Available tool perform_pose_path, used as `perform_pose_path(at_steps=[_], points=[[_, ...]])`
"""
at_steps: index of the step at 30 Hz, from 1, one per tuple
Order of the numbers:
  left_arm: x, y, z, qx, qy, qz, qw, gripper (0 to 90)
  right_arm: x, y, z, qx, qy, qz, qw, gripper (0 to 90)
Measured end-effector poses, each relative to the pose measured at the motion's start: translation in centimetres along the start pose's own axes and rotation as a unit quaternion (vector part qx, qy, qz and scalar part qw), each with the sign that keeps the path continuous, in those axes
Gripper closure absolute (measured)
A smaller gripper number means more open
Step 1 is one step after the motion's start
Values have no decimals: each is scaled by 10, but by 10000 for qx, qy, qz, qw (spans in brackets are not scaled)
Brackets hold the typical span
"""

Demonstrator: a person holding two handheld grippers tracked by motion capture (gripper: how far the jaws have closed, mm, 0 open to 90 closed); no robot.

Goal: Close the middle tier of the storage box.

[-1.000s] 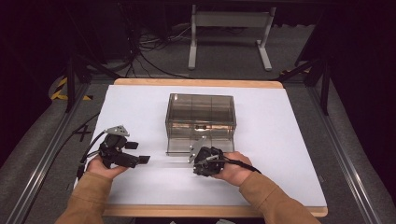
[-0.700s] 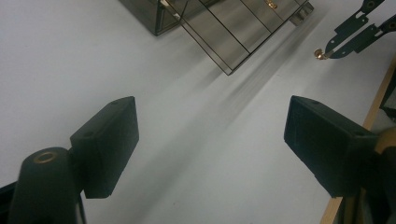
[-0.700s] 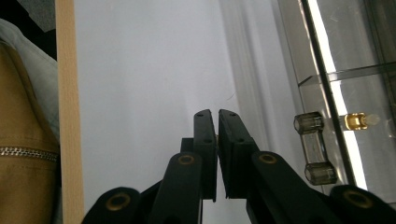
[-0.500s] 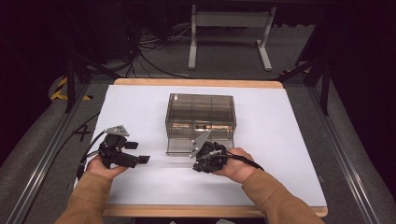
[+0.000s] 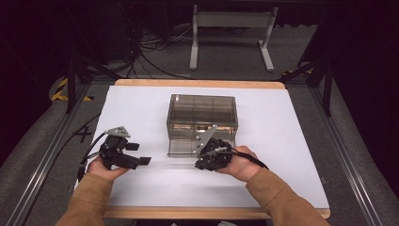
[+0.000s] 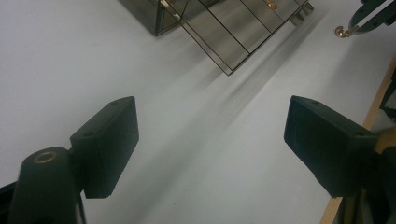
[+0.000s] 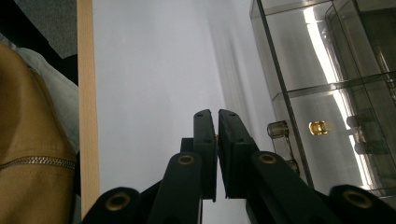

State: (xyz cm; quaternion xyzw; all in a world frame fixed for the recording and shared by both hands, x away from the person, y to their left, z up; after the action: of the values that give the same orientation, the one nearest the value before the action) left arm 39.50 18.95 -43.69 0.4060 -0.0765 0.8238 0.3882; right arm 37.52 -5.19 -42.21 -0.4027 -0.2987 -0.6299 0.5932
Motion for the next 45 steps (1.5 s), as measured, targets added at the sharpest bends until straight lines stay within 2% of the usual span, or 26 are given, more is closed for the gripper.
perform_pose_path(at_steps=[8,14,16,17,23,26,45], points=[[0,0,0,2,-7,5,10000,183,5,3,2,-33,147,-5,9999,860],[0,0,0,4,-3,2,10000,183,11,6,3,-217,204,-125,9995,860],[0,0,0,3,-6,4,10000,183,12,8,3,-199,230,-139,9994,860],[0,0,0,4,-4,2,10000,183,13,8,3,-277,220,-172,9992,861],[0,0,0,6,-3,3,10000,183,19,12,4,-344,326,-220,9986,861],[0,0,0,-1,-13,7,10000,183,22,13,4,-453,340,-232,9981,860],[0,0,0,8,-1,6,10000,183,32,29,6,-717,516,-651,9940,860]])
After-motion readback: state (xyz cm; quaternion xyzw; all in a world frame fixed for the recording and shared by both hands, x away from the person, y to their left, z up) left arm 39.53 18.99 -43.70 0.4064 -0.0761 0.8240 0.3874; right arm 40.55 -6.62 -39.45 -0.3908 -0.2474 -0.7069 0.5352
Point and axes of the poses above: each handheld gripper's, and its own axes: x roughly backward along the jaws, z roughly out of its top, y roughly to its right, the point moved 7 cm from there along -x, roughly forward along the jaws, and after that the axes turned 7 degrees about z, right-handed, at the moved point
